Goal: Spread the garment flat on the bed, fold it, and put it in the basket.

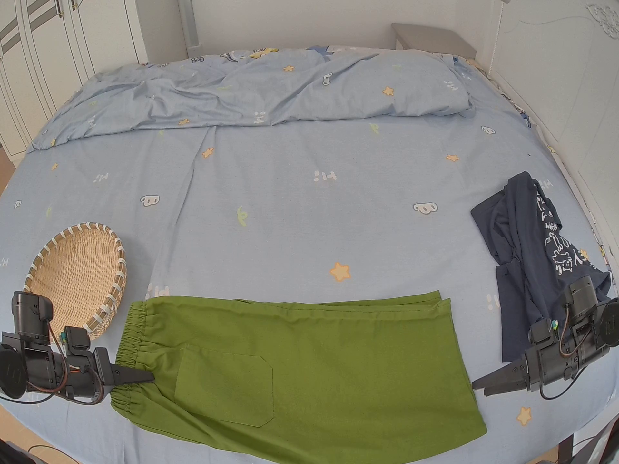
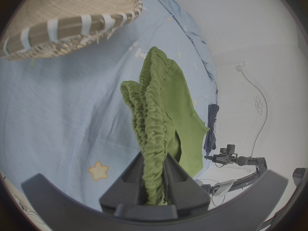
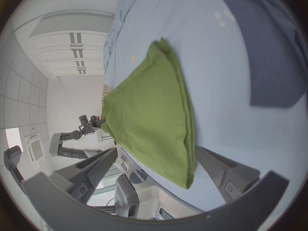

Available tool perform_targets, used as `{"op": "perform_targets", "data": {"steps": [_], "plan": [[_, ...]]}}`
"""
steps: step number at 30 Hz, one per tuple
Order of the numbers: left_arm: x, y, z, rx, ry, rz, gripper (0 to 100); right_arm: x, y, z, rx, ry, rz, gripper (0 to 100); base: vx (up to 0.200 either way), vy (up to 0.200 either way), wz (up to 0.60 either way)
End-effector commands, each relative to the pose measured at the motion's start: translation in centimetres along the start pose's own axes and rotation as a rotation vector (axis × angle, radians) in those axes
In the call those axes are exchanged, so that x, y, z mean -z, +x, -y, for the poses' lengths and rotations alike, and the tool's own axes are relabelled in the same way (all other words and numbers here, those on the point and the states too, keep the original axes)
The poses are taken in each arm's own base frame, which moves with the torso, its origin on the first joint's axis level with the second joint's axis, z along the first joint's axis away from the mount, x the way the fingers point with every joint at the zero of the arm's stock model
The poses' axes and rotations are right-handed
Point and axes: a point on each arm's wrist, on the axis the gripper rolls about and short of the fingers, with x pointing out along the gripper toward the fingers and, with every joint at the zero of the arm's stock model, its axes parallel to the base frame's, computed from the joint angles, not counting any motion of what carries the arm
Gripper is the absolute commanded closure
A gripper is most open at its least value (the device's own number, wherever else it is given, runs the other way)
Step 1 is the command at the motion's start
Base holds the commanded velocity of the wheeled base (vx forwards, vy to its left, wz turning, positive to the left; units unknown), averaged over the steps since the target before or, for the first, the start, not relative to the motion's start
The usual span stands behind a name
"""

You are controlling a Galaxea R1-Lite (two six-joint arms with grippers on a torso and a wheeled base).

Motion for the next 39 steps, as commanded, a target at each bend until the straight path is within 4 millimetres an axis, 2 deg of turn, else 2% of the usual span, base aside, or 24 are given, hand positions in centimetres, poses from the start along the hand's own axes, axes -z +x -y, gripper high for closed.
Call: {"op": "perform_targets", "data": {"steps": [1,7,9,10,11,14,19,20,21,22,23,25,26,28,34,35,39], "plan": [[-0.4,-2.9,1.1,-0.015,0.048,0.121,100,-1.6,-2.8,-2.1,0.014,-0.105,0.15,0,0.0,0.0,0.0],[-0.7,-5.1,1.0,-0.089,0.107,0.144,100,-3.8,-5.8,-6.4,0.077,-0.203,0.319,0,0.0,0.0,0.0],[-1.0,-5.8,0.8,-0.118,0.142,0.16,100,-4.2,-6.3,-7.9,0.053,-0.227,0.346,0,0.0,0.0,0.0],[-1.0,-5.8,0.8,-0.12,0.145,0.16,100,-4.2,-6.3,-8.0,0.051,-0.228,0.347,0,0.0,0.0,0.0],[-1.3,-6.2,0.8,-0.135,0.171,0.16,100,-4.5,-6.5,-9.1,0.035,-0.248,0.36,0,0.0,0.0,0.0],[-1.6,-6.3,1.3,-0.13,0.195,0.152,100,-4.7,-6.6,-9.4,0.032,-0.255,0.367,0,0.0,0.0,0.0],[-2.2,-6.8,5.0,-0.086,0.325,0.129,100,-5.1,-6.7,-9.6,0.032,-0.269,0.378,0,0.0,0.0,0.0],[-2.2,-6.8,5.2,-0.087,0.327,0.128,100,-5.1,-6.7,-9.6,0.032,-0.269,0.378,0,0.0,0.0,0.0],[-2.4,-7.3,6.7,-0.103,0.364,0.117,100,-5.1,-6.8,-9.7,0.032,-0.273,0.38,0,0.0,0.0,0.0],[-2.4,-7.3,6.9,-0.106,0.372,0.117,100,-5.0,-6.8,-9.7,0.032,-0.273,0.38,0,0.0,0.0,0.0],[-2.2,-7.8,8.4,-0.106,0.425,0.117,100,-5.0,-6.8,-9.7,0.034,-0.273,0.382,0,0.0,0.0,0.0],[-2.0,-8.1,10.2,-0.086,0.494,0.116,100,-4.9,-6.9,-9.7,0.035,-0.273,0.384,0,0.0,0.0,0.0],[-2.0,-8.1,10.2,-0.086,0.494,0.116,100,-4.9,-6.9,-9.7,0.035,-0.273,0.384,0,0.0,0.0,0.0],[-1.5,-8.3,12.4,-0.038,0.572,0.106,100,-4.7,-7.0,-9.9,0.035,-0.278,0.386,0,0.0,0.0,0.0],[-0.2,-7.2,16.0,0.033,0.68,0.044,100,-4.4,-7.0,-10.1,0.032,-0.284,0.385,0,0.0,0.0,0.0],[0.2,-6.7,17.2,0.051,0.711,0.032,100,-4.4,-7.0,-10.1,0.036,-0.285,0.388,0,0.0,0.0,0.0],[0.8,-4.9,19.2,0.105,0.756,-0.011,100,-4.4,-7.0,-10.0,0.056,-0.281,0.395,0,0.0,0.0,0.0]]}}
